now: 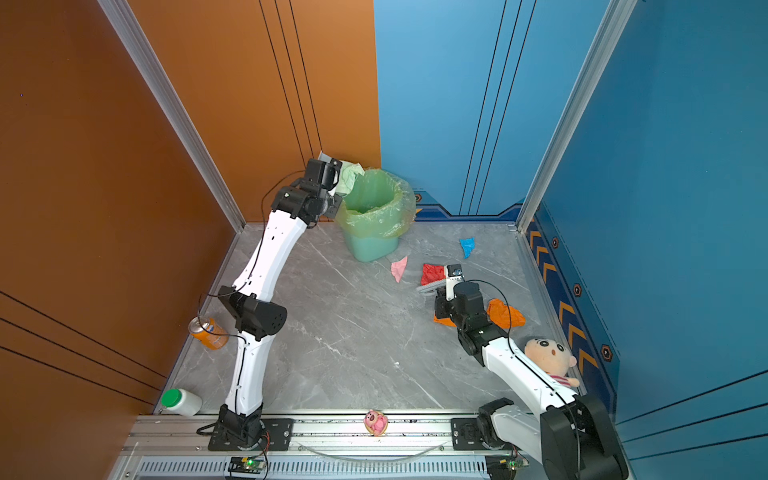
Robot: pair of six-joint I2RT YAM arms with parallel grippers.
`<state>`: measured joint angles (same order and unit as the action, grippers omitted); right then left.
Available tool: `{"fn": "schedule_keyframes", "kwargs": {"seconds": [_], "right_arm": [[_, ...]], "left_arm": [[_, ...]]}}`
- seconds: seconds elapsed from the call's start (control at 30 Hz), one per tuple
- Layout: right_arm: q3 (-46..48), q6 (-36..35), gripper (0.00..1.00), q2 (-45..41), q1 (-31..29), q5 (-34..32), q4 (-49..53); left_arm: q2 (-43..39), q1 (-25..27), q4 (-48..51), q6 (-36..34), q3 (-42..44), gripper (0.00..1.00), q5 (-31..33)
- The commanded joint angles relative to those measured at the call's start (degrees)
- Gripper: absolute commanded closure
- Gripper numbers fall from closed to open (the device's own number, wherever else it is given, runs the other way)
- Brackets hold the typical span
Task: Sweep away the paper scraps from the table
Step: 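Raise the dustpan over the bin rim with the left gripper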
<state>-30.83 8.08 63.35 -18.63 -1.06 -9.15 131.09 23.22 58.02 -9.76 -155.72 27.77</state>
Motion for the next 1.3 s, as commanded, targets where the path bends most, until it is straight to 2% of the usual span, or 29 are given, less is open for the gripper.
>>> {"fn": "schedule_keyframes", "kwargs": {"seconds": [0.0, 0.27, 0.6, 0.9, 1.27], "right_arm": [[0.9, 1.2, 1.0, -1.3, 0.6, 0.3, -1.0], [1.8, 1.4, 1.0, -1.9, 1.1, 0.5, -1.3], [2.8, 1.7, 1.0, -3.2, 1.6, 0.5, -1.3], [3.6, 1.8, 1.0, -4.0, 2.2, 0.6, -1.3], [4.0, 1.9, 1.0, -4.0, 3.0, 1.4, -1.5]], "left_arm": [[0.6, -0.1, -1.8, -2.2, -1.5, 1.0, 4.8], [2.0, 0.9, -5.3, -6.4, -1.3, 1.0, 10.0], [3.8, 2.0, -9.2, -11.1, -1.4, 1.0, 13.3], [5.7, 3.4, -14.8, -17.4, -1.2, 1.0, 20.3], [6.3, 4.3, -19.2, -22.1, 0.0, 1.0, 23.7]]}}
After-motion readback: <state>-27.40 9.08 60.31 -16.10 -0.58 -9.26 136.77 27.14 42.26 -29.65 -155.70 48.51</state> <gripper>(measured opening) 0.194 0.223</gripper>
